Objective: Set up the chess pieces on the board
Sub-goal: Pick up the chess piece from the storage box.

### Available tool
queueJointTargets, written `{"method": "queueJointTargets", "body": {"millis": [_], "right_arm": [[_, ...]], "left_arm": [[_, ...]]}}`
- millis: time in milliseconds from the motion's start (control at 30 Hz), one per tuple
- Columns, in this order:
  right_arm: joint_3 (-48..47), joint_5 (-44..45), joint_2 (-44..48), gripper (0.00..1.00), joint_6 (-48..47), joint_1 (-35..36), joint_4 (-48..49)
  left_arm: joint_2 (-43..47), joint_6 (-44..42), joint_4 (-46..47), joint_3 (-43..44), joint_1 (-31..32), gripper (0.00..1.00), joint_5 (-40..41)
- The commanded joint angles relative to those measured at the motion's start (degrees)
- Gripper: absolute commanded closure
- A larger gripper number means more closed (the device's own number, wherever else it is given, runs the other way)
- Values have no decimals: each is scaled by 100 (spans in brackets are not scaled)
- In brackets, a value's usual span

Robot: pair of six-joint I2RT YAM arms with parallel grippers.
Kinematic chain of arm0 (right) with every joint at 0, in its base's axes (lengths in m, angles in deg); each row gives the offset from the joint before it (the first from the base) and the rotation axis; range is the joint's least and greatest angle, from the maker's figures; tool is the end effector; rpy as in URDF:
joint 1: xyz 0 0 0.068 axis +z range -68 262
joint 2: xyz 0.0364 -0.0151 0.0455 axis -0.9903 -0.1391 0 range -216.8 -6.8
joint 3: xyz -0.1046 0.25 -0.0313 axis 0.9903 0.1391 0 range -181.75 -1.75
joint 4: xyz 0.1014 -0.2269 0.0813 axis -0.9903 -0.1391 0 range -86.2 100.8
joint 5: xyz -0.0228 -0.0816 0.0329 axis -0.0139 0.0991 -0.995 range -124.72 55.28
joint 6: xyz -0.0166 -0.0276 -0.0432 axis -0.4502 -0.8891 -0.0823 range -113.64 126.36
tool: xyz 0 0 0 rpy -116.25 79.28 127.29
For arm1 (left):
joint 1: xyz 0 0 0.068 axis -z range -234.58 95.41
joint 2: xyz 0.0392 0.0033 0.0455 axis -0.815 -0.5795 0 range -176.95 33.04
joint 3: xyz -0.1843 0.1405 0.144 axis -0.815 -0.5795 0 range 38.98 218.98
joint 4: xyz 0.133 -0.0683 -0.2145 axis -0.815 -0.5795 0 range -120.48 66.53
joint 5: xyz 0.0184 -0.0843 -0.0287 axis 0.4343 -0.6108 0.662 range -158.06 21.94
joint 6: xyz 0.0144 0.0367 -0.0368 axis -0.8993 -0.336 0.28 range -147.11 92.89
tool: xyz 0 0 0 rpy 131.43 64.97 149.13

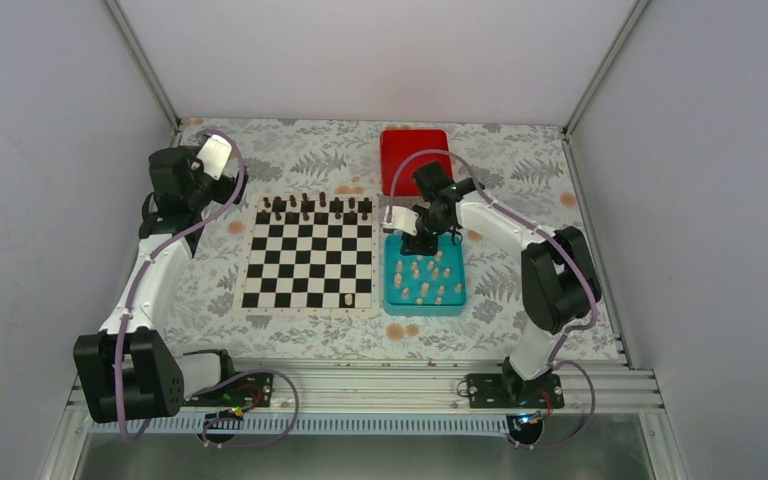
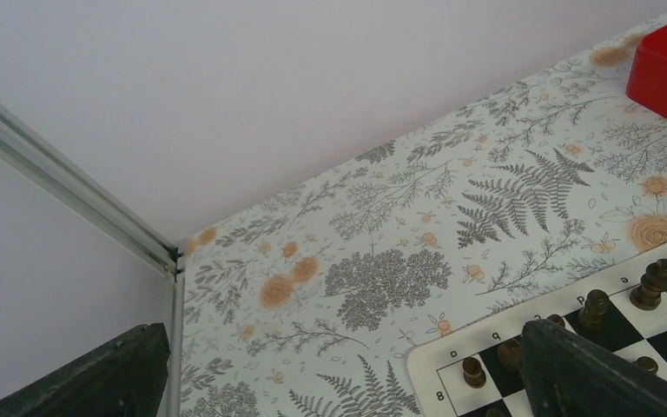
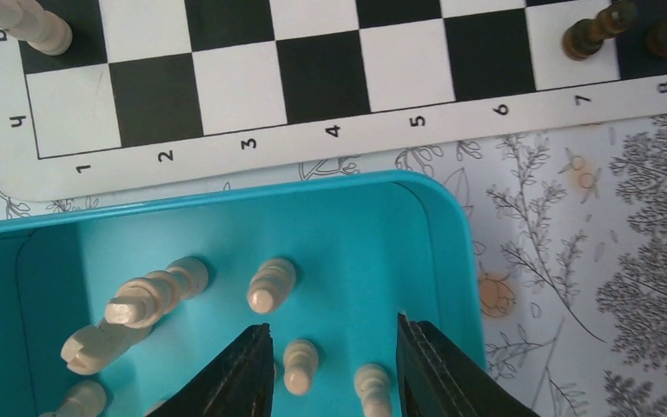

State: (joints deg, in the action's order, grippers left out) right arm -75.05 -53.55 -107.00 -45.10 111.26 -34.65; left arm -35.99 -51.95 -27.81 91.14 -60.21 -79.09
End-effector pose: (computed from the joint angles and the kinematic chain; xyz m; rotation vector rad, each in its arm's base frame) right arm 0.2954 0.1787 0.2134 -1.8381 2.0535 0.3660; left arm 0.2784 0.0206 0.3070 0.4487 1.8847 0.1677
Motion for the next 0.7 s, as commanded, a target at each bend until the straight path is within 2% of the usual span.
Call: {"method": "queueJointTargets", "body": {"millis": [0,667], "right_arm": [[-5,-150,-213,62,-123,93,19],[39,-54,-687,63,-39,362,10]], "left_arm": [[1,32,197,-83,-27,0,-67],[-5,-2,224,-140,-35,0,-75]]}}
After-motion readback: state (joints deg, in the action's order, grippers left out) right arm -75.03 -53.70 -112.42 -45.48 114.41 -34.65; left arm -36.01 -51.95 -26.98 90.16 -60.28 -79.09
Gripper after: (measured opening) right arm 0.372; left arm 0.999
